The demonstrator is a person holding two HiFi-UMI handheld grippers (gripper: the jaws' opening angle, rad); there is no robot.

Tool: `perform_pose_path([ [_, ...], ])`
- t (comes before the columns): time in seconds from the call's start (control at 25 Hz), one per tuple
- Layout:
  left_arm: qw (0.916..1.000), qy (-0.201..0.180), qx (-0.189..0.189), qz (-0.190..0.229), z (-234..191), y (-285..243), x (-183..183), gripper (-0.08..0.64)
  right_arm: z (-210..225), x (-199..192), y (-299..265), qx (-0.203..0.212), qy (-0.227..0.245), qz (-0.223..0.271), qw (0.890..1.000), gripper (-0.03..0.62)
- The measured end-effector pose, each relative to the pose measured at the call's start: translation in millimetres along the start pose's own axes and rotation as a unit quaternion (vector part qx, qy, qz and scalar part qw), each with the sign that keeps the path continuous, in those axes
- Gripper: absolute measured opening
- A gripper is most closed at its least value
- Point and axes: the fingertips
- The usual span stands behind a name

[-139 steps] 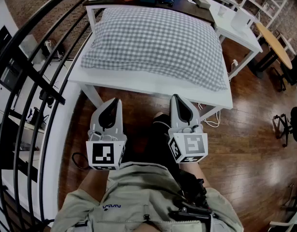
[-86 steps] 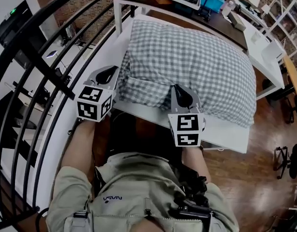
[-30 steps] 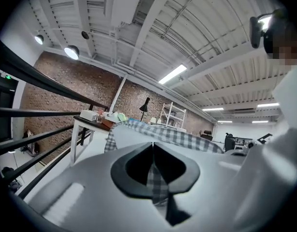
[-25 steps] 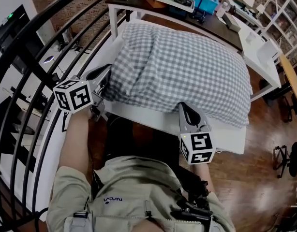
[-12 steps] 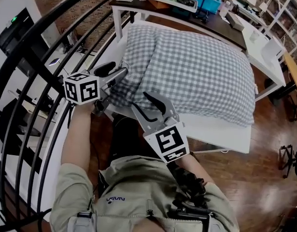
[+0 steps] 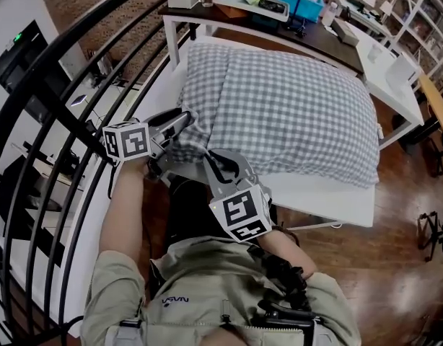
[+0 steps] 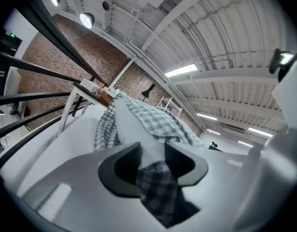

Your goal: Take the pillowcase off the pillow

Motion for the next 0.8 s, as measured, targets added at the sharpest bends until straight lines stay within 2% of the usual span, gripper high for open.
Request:
perform_pose_path([
  [0.08,0.9997,-0.019,-0.009,-0.009,9.4,-5.8,2.0,0.104,-3.0,5.2,6.7,0.005,-0.003,0.016,1.0,0.029],
  [0.16,0.9986,-0.046,0.002,-0.025,14.9,-12.3,2.2,0.026,-5.8,8.2,12.7,0.007,0.002,0.023,1.0,0.026],
  [0.32,0.9965,-0.075,0.031,-0.022,15.9,-10.8,16.2,0.015,-2.9,6.1,27.7,0.012,0.003,0.025,1.0,0.021],
  [0.56,0.9968,-0.068,0.034,0.026,21.6,-2.8,47.5,0.014,26.1,-5.4,50.9,-0.012,0.005,0.011,1.0,0.018],
  [0.8,0.9963,-0.069,0.039,0.034,27.8,-3.6,54.0,0.014,36.4,-3.1,63.4,-0.003,-0.027,0.015,1.0,0.018],
])
Point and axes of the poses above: the fingertips, and each gripper's own axes: y backward along the fingers, z to its right, x out of its top, and after that the axes turned 3 degrees about -z, right-handed
